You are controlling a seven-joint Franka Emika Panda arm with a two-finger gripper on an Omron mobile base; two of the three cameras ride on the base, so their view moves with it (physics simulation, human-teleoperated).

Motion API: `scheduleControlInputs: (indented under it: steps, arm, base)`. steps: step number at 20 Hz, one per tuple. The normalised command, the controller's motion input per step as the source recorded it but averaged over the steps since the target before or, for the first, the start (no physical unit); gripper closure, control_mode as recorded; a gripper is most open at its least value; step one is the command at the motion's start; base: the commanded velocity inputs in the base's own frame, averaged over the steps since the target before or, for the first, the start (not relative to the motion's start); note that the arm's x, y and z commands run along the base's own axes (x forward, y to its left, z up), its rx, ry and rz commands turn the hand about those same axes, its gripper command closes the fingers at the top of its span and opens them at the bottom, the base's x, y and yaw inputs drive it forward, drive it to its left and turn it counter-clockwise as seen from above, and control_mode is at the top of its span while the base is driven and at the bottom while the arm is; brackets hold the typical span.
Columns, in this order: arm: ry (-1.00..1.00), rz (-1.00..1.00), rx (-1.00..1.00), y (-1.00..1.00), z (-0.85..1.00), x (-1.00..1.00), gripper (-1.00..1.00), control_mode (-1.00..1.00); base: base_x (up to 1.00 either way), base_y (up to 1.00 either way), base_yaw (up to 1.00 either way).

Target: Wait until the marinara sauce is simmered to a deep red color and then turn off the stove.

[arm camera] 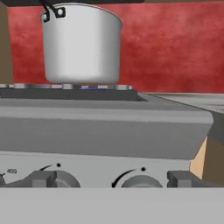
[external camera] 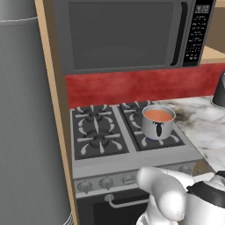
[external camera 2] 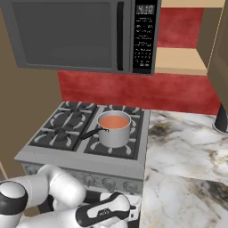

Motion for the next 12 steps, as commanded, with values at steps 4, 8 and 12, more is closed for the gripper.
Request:
scheduleControlInputs:
  steps: [4, 8, 12]
  arm:
    - [0.00, 0.00, 0.00, 0.00, 0.00, 0.19, -1.00, -1.00]
    - [0.00, 0.00, 0.00, -0.01, -0.03, 0.16, -1.00, -1.00]
    - [0.00, 0.00, 0.00, -0.03, -0.07, 0.19, -1.00, -1.00]
  base:
    - [0.00, 0.00, 0.00]
    - [0.00, 0.00, 0.00]
    - [0.00, 0.00, 0.00]
